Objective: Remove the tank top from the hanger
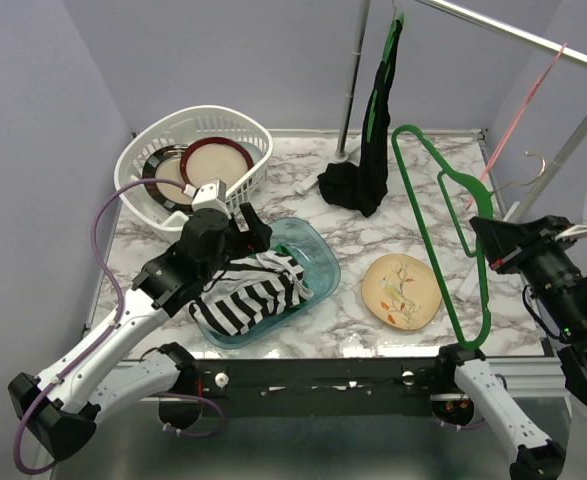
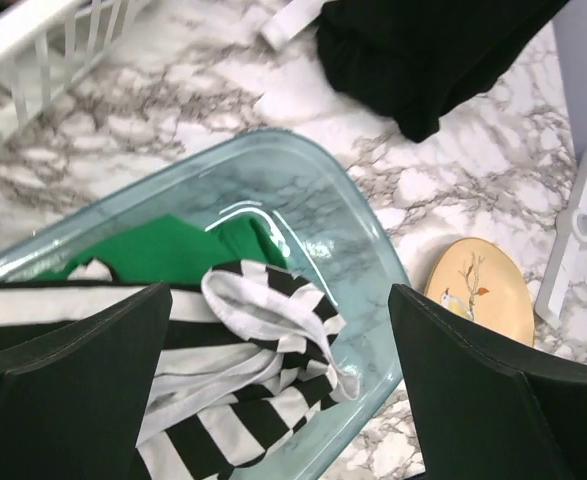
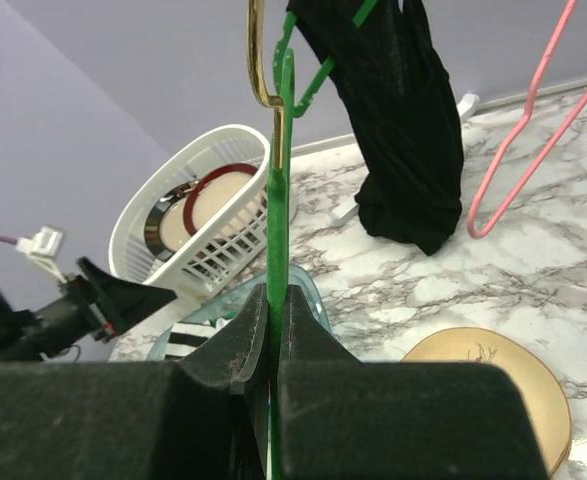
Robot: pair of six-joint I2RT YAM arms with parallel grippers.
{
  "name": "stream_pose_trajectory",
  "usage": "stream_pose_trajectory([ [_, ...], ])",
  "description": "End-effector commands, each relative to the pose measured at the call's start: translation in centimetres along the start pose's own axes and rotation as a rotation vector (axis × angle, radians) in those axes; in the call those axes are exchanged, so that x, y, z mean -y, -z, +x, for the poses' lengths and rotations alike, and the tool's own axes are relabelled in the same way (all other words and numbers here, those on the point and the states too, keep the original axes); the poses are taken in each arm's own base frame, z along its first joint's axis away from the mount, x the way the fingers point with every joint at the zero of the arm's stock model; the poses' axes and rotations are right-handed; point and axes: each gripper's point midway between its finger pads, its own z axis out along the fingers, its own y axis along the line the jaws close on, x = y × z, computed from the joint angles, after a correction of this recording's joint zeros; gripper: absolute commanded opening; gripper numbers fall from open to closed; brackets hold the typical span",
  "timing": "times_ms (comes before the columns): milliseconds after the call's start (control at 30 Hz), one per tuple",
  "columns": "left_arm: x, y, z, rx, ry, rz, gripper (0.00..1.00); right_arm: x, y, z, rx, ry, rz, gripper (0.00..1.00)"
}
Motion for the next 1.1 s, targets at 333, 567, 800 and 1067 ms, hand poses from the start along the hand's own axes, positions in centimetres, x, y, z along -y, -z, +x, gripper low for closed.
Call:
stream_pose_trajectory([
  [333, 0.5, 1.1, -6.3, 0.168, -0.479, -0.011, 0.99, 2.8, -9.4, -5.6, 0.031, 0.066, 0.224, 0.01],
  [567, 0.0, 1.5, -5.5, 0.203, -0.511, 0.028, 0.99, 4.1, -13.5, -8.9, 0.089, 0.123, 0.331, 0.01],
  [800, -1.0, 1.8, -5.6, 0.209, -0.516, -0.012, 0.99, 5.5, -19.4, -10.1, 0.11, 0.185, 0.427, 0.01],
  [1067, -0.8, 2.7, -6.0, 0.237, -0.496, 0.005, 0.99, 4.8, -22.7, -13.0, 0.24, 0.284, 0.56, 0.01],
])
